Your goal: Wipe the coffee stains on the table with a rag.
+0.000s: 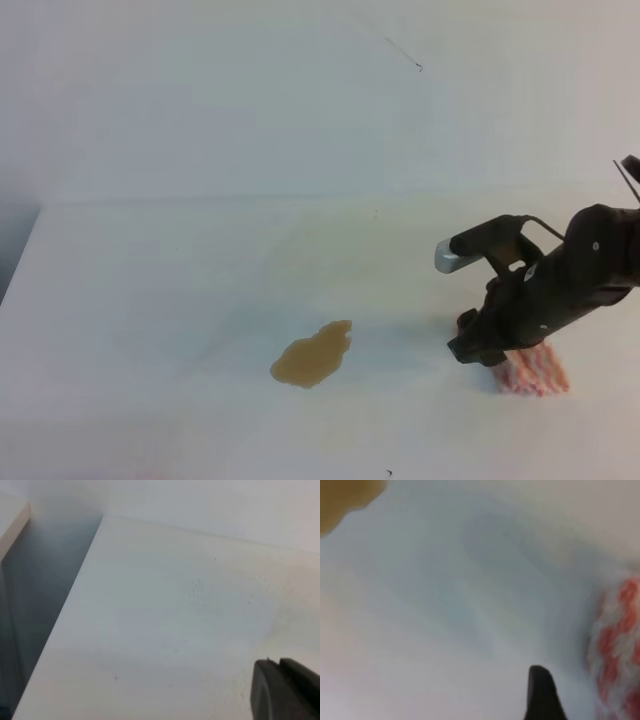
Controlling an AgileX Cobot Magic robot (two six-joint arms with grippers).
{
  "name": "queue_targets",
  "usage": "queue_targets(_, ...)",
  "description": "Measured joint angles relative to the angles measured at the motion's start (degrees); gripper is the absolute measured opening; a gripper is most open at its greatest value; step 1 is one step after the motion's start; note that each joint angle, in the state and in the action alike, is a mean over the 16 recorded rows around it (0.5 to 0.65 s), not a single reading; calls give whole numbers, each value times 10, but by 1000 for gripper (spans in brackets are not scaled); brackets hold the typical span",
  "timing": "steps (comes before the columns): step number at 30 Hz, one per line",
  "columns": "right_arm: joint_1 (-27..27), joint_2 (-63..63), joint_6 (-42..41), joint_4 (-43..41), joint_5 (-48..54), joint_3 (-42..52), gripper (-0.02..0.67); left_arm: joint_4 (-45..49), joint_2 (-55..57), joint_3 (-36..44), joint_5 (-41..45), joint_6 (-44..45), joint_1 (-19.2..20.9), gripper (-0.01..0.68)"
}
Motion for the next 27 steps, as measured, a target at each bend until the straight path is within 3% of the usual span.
queue_targets(6, 0, 37, 13, -19, 14, -31, 359, 0, 0, 0, 0, 0, 0, 1)
queue_targets(20, 0, 74, 45, -58, 71, -87, 140, 0, 0, 0, 0, 0, 0, 1)
queue_targets(27, 0, 77, 39, -41, 107, -123, 109, 0, 0, 0, 0, 0, 0, 1)
